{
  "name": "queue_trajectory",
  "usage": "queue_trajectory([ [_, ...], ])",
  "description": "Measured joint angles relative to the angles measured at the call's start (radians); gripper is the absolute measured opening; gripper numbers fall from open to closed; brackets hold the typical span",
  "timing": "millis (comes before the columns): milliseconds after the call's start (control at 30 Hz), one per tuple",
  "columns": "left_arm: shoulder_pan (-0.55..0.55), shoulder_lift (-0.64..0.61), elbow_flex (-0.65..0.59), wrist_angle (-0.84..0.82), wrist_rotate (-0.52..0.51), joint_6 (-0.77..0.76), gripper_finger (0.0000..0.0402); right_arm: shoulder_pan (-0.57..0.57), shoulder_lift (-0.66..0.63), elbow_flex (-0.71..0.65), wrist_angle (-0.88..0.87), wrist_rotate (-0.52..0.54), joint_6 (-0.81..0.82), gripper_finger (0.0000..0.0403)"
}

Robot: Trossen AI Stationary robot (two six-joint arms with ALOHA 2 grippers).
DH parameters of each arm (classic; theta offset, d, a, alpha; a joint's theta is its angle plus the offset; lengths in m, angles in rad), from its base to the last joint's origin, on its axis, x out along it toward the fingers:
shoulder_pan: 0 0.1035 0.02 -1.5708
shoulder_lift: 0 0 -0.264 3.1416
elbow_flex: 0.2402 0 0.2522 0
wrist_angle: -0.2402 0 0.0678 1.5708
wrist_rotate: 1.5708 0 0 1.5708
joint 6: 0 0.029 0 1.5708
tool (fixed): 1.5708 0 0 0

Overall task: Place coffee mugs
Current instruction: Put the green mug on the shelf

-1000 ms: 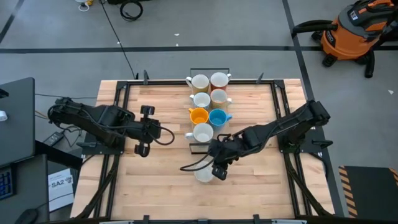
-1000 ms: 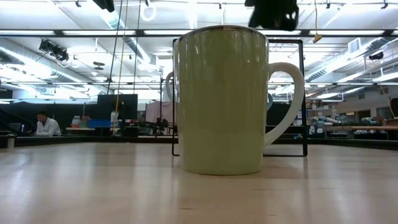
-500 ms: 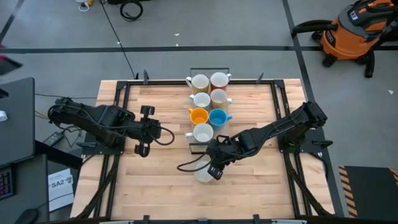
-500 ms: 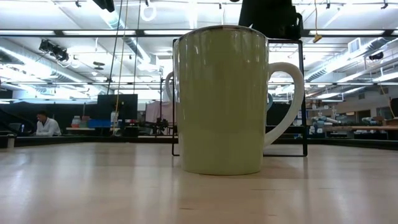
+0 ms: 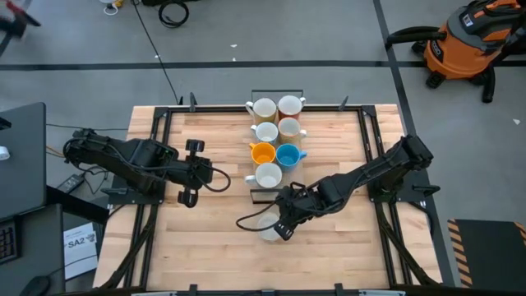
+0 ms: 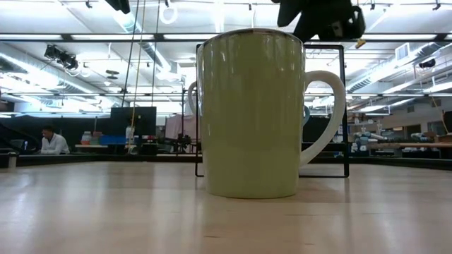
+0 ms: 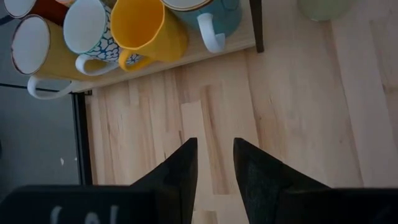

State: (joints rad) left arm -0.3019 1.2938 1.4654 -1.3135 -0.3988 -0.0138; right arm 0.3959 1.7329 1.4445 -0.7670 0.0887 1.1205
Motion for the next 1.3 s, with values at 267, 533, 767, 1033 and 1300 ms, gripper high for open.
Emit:
queue_trajectory([
  [267,0.0,0.0,0.0,0.0,0.0,0.0,0.011,0.003,0.0,0.0,0.0,0.045,0.059,0.0136],
  [533,0.0,0.0,0.0,0.001,0.0,0.001,0.011,0.006,0.063,0.001,0.002,0.027,0.082,0.0136],
  [767,0.0,0.0,0.0,0.001,0.0,0.002,0.011,0.003,0.118,-0.001,0.01,0.015,0.08,0.0136],
  [1033,0.0,0.001,0.0,0.001,0.0,0.001,0.011,0.001,0.111,-0.001,0.021,0.006,0.06,0.0136],
  [1300,0.0,0.001,0.0,0.001,0.0,0.0,0.011,-0.004,0.113,-0.001,0.025,0.004,0.057,0.0112],
])
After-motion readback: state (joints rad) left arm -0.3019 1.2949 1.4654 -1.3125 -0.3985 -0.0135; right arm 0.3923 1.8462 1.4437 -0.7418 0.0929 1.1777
